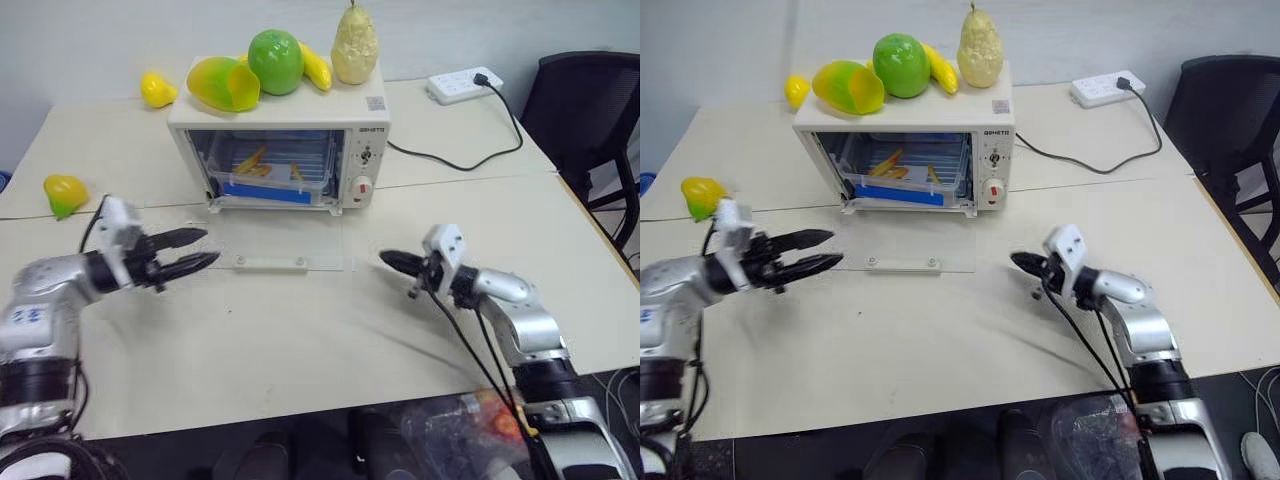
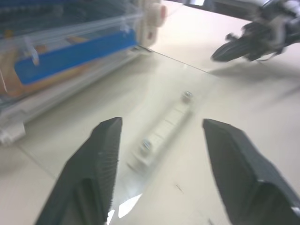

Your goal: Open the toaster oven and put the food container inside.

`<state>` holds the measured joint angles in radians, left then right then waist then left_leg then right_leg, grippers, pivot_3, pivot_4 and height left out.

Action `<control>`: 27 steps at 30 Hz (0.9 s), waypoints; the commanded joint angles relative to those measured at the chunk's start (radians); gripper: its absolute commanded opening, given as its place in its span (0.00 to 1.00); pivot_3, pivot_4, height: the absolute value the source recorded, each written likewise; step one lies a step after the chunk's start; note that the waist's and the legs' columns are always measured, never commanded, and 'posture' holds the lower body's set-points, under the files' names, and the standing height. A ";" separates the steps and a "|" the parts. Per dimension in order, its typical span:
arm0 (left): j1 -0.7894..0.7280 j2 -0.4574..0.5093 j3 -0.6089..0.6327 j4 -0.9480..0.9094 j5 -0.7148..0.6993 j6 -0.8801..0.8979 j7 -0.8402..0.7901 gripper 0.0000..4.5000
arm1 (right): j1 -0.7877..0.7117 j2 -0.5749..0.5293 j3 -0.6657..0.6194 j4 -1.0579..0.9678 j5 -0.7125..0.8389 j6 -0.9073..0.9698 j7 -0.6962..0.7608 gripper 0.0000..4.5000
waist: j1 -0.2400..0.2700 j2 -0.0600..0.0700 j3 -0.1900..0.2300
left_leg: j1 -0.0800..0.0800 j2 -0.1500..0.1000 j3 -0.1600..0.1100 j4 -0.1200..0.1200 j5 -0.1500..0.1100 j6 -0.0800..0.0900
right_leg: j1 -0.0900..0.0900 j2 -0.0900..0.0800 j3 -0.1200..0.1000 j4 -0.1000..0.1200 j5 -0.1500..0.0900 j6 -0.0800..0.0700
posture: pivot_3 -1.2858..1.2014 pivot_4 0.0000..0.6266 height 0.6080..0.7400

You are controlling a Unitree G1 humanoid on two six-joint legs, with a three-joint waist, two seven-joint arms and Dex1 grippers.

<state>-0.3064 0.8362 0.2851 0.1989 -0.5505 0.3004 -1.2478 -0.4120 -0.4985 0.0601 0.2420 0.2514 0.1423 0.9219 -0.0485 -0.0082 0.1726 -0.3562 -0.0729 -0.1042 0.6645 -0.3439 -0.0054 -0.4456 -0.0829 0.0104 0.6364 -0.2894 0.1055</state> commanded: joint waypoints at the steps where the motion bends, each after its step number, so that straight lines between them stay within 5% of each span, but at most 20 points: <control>1: 0.035 0.046 0.047 0.022 -0.010 -0.023 -0.059 0.95 | -0.037 0.043 0.037 0.038 -0.019 -0.084 0.041 0.00 | -0.001 0.000 0.000 | 0.001 0.000 0.000 0.000 0.000 0.000 | 0.000 0.000 0.000 0.000 0.000 0.000 | 0.52 0.24 1.00; 12: 0.211 -0.046 0.238 -0.128 -0.123 0.015 0.073 1.00 | -0.193 0.250 -0.035 0.206 0.055 -0.250 0.049 0.00 | 0.002 0.000 0.000 | 0.001 0.001 0.001 0.000 -0.001 0.000 | 0.000 0.001 0.000 0.002 0.000 0.000 | 0.52 0.24 1.00; 23: 0.322 -0.150 0.254 -0.256 -0.038 -0.079 0.263 1.00 | -0.121 0.303 -0.209 -0.124 0.341 -0.125 -0.029 0.00 | 0.021 0.000 0.000 | 0.001 0.001 0.000 0.001 -0.002 0.000 | 0.001 0.001 0.000 0.001 0.000 0.000 | 0.52 0.24 1.00; 27: 0.364 -0.157 0.197 -0.253 0.029 -0.139 0.258 1.00 | -0.017 0.191 -0.196 -0.270 0.323 -0.078 0.017 0.21 | 0.026 0.000 0.000 | 0.001 0.001 0.000 0.000 -0.002 0.000 | 0.001 0.001 0.001 0.000 0.000 0.000 | 0.52 0.24 1.00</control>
<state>0.0494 0.6798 0.4884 -0.0279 -0.5386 0.1923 -0.9919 -0.4546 -0.2672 -0.1296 0.0583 0.5753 0.0588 0.9096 -0.0226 -0.0078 0.1727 -0.3555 -0.0720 -0.1037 0.6649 -0.3465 -0.0046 -0.4447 -0.0821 0.0118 0.6357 -0.2895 0.1053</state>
